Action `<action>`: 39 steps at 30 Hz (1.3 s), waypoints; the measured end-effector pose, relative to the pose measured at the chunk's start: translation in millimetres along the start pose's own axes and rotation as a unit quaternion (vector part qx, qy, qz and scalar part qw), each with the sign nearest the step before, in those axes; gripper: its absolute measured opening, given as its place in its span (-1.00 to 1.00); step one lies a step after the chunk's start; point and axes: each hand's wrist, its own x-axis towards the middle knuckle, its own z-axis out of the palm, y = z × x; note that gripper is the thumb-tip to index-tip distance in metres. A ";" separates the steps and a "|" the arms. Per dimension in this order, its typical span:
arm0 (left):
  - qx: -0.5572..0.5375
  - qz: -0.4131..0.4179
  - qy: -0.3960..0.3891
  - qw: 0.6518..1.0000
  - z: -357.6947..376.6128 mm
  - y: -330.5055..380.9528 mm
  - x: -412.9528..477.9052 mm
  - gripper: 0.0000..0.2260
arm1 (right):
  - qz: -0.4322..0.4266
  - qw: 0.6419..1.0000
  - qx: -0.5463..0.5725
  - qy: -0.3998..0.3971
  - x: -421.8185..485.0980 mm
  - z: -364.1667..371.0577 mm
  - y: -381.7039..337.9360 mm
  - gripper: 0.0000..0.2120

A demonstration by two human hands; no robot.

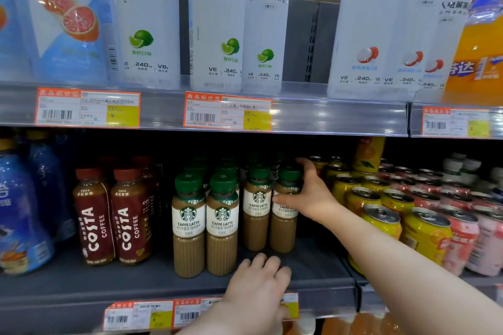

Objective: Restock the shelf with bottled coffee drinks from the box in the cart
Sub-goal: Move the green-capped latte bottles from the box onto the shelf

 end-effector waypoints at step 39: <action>-0.004 -0.206 0.079 0.975 -11.2 3.4 -104.0 -0.36 | -0.180 0.889 -0.398 -0.141 -121.5 29.5 24.3 -0.43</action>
